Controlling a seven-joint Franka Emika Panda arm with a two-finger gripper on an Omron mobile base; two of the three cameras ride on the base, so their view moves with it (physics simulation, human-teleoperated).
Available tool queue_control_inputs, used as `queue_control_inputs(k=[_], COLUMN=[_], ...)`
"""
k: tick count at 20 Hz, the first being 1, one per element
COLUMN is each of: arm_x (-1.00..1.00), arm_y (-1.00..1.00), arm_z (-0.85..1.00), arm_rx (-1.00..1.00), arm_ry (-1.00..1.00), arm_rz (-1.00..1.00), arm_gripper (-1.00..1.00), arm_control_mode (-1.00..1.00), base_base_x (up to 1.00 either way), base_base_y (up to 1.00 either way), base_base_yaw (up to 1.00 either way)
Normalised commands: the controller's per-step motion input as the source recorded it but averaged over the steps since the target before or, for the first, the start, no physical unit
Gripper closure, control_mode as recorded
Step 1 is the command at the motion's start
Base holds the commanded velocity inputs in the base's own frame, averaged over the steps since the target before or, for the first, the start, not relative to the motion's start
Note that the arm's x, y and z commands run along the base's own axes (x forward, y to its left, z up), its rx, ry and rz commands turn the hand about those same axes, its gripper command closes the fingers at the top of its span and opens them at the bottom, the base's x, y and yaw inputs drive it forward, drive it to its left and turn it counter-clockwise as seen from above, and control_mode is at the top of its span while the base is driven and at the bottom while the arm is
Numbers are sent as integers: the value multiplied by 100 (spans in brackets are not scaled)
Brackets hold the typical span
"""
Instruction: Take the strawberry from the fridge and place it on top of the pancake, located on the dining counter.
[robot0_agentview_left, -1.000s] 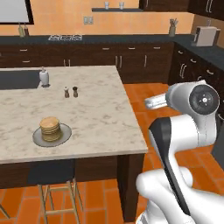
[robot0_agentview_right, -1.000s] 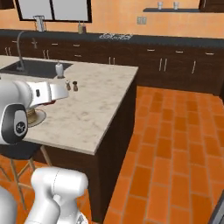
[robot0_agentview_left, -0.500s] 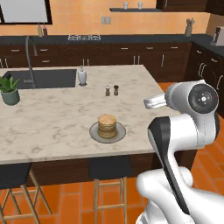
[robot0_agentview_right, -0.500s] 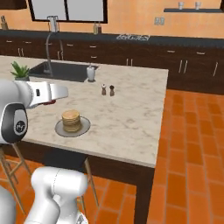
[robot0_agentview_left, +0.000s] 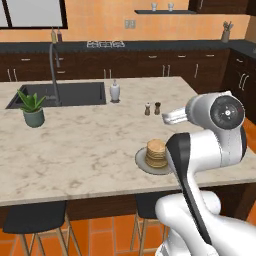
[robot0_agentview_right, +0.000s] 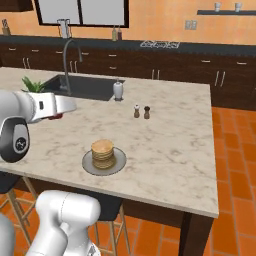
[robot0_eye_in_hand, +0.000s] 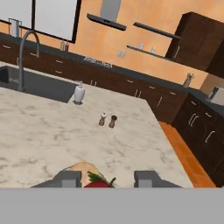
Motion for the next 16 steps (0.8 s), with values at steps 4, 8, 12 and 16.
queue_control_inputs(k=[4, 8, 12, 16], arm_x=[100, 100, 90, 45], arm_y=[0, 0, 0, 0], arm_z=[-15, -33, -74, -96], arm_rx=[16, 14, 2, 3], arm_ry=[61, 72, 57, 23], arm_rz=[0, 0, 0, 1], arm_gripper=[100, 100, 100, 100], arm_control_mode=[-100, -100, -100, -100], base_base_x=[0, 0, 0, 0], base_base_y=[0, 0, 0, 0], base_base_yaw=[0, 0, 0, 0])
